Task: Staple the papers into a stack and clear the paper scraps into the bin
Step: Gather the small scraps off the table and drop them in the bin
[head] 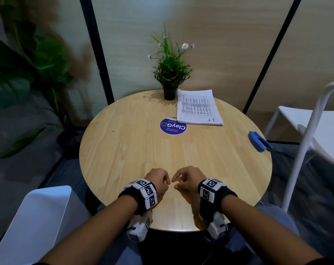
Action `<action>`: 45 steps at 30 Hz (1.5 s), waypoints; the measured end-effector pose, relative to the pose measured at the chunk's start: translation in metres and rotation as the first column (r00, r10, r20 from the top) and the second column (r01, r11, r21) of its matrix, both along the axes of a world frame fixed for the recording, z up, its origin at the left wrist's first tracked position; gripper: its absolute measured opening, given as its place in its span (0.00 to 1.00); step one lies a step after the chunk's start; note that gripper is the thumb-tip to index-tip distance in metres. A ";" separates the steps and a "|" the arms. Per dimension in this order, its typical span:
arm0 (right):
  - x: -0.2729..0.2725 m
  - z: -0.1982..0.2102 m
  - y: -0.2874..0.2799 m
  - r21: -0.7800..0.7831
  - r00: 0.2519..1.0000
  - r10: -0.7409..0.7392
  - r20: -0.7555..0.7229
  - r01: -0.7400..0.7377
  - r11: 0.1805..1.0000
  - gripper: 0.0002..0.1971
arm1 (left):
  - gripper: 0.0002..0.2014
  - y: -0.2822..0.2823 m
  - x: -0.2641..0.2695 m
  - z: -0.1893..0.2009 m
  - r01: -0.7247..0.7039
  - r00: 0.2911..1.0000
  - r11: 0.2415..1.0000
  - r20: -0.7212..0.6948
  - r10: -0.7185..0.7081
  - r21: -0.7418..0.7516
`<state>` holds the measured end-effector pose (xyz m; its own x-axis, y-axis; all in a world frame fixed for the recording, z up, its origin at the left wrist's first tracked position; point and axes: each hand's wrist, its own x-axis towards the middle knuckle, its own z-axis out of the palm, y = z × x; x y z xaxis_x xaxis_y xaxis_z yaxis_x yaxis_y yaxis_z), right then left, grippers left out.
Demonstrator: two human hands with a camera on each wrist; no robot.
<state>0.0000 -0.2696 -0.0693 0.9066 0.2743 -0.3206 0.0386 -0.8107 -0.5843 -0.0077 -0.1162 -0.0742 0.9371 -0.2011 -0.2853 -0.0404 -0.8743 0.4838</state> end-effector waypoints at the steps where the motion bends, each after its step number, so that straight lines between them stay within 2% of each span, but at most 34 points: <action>1: 0.001 0.000 -0.001 0.006 1.000 -0.009 -0.001 0.009 1.000 0.10 | 0.06 0.000 0.000 0.001 -0.004 1.000 1.000 -0.001 0.004 0.005; 8: 0.000 -0.002 0.005 0.033 0.998 -0.059 -0.008 0.059 0.998 0.08 | 0.09 -0.007 0.001 0.006 -0.027 1.000 0.999 0.002 0.027 0.032; 12: -0.004 -0.002 -0.002 0.025 0.999 -0.050 -0.013 0.051 0.998 0.10 | 0.08 0.002 -0.003 0.006 -0.017 0.999 1.000 -0.050 0.018 0.020; 18: -0.013 -0.003 0.001 0.076 0.999 -0.043 0.005 0.042 0.996 0.06 | 0.07 0.000 -0.012 0.006 0.018 0.999 1.000 -0.028 -0.018 0.000; 20: -0.014 -0.001 -0.001 0.062 0.999 -0.038 -0.006 0.038 0.997 0.08 | 0.07 0.001 -0.012 0.006 0.026 0.999 1.000 -0.032 -0.026 -0.004; 23: -0.013 0.000 -0.003 0.037 0.998 -0.053 -0.017 0.053 0.998 0.15 | 0.05 0.004 -0.011 0.008 0.022 0.999 1.000 -0.031 -0.022 0.002; 26: -0.010 -0.001 0.001 0.013 0.998 -0.054 -0.043 0.055 0.998 0.19 | 0.09 0.006 -0.010 0.006 0.000 1.000 1.000 -0.021 0.000 -0.012; 32: -0.005 -0.001 0.006 0.120 0.989 -0.096 -0.109 0.109 0.987 0.09 | 0.10 0.005 -0.009 0.007 0.005 0.999 1.000 -0.042 -0.005 -0.010; 36: -0.005 -0.002 0.007 0.139 0.990 -0.104 -0.096 0.117 0.983 0.07 | 0.14 0.005 -0.008 0.006 0.018 0.999 1.000 -0.046 -0.018 0.002; 45: -0.009 -0.002 0.015 0.030 0.994 -0.105 -0.027 0.106 0.994 0.03 | 0.16 0.002 -0.011 0.010 0.002 0.999 1.000 -0.047 0.000 0.026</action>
